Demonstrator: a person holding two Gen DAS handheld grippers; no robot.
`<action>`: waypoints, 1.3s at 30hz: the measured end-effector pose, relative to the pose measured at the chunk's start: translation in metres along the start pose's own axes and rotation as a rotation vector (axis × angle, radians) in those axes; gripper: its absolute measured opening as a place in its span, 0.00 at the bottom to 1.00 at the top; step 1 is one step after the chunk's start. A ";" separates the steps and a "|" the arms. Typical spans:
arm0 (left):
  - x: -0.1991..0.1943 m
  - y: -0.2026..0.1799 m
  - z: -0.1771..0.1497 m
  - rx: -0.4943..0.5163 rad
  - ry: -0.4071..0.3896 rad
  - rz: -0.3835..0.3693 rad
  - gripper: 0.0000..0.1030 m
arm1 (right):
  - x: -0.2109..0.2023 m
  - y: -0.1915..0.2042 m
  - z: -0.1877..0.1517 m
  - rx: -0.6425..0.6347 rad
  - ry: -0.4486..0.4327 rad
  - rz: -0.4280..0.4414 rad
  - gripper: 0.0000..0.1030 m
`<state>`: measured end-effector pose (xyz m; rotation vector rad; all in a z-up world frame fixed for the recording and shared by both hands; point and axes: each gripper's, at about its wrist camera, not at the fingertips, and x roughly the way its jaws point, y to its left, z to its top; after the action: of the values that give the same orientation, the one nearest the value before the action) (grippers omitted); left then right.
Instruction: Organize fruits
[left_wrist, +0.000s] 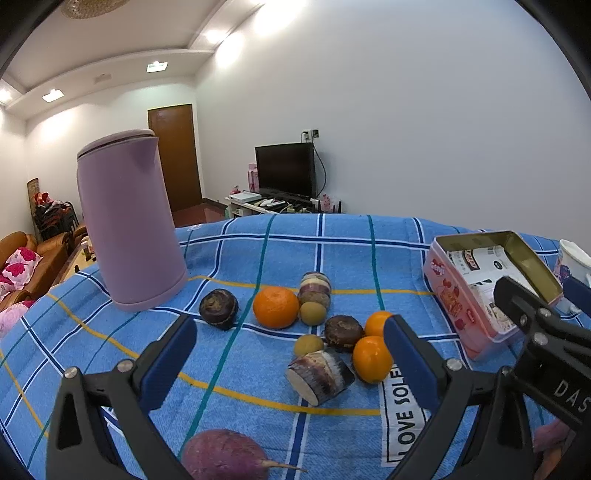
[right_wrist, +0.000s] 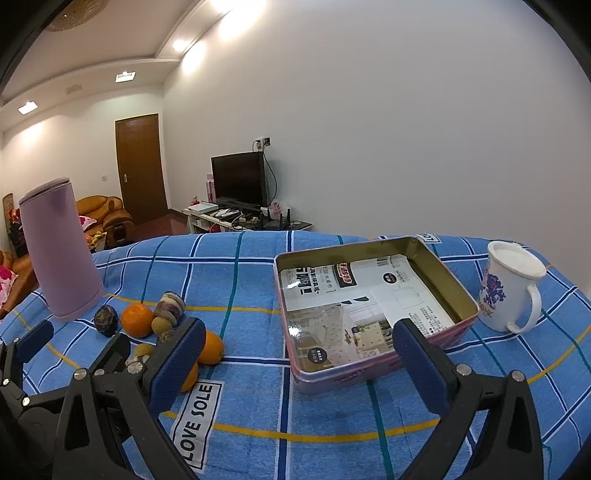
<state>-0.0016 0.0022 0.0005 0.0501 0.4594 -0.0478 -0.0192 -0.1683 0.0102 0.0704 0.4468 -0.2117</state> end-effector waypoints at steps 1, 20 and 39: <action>0.000 0.000 0.000 0.000 0.000 -0.001 1.00 | 0.000 0.000 0.000 0.000 0.000 -0.002 0.99; 0.000 0.002 -0.001 -0.003 0.005 -0.002 1.00 | 0.003 0.002 -0.001 -0.014 0.016 0.010 0.99; 0.002 0.002 -0.001 0.001 0.011 -0.004 1.00 | 0.004 0.004 -0.002 -0.015 0.023 0.025 0.99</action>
<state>0.0000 0.0038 -0.0014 0.0501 0.4705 -0.0521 -0.0159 -0.1645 0.0067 0.0636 0.4706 -0.1833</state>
